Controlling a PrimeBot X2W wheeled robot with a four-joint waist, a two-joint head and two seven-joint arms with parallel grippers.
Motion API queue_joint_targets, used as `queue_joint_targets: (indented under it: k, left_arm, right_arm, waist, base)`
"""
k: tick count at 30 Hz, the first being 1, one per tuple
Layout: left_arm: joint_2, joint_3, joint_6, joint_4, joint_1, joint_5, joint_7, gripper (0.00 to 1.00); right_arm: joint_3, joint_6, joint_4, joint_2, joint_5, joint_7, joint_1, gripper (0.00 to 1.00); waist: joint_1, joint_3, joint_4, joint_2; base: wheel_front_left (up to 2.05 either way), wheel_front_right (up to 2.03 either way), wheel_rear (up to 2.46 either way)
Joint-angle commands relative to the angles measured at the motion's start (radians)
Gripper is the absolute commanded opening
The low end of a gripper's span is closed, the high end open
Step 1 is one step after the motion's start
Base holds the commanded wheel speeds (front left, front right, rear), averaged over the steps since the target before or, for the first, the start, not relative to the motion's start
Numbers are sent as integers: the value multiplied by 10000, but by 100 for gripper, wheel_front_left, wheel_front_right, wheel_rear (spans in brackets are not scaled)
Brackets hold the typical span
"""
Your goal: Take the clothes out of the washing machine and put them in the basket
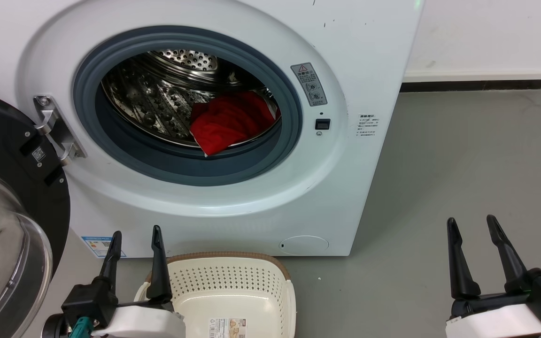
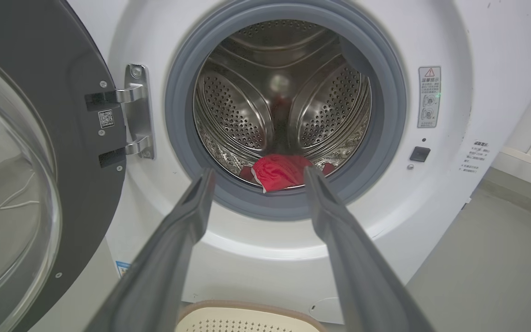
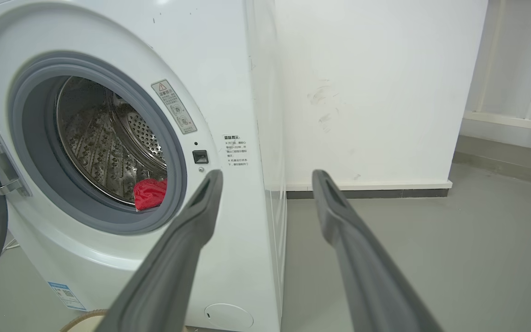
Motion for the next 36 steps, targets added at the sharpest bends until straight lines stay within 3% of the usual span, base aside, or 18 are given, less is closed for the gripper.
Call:
queue_joint_targets:
  k: [1,29,36]
  left_arm:
    - [-9,21,-17,-114,61,244,-86,100]
    - [-393,411,-290,-153,452,2350,-616,100]
    - [-461,560,-392,-67,498,2222,-599,100]
  right_arm:
    - [-1,-3,-123,-40,-225,-103,101,100]
    - [60,-5,-445,-36,-2052,-634,412,100]
    - [55,-5,-357,-34,-1874,-616,401,100]
  waist:
    - [0,4,1,0]
    - [0,44,-25,0]
    - [0,26,-34,0]
  base:
    - [0,0,0]
    - [0,0,0]
    - [0,0,0]
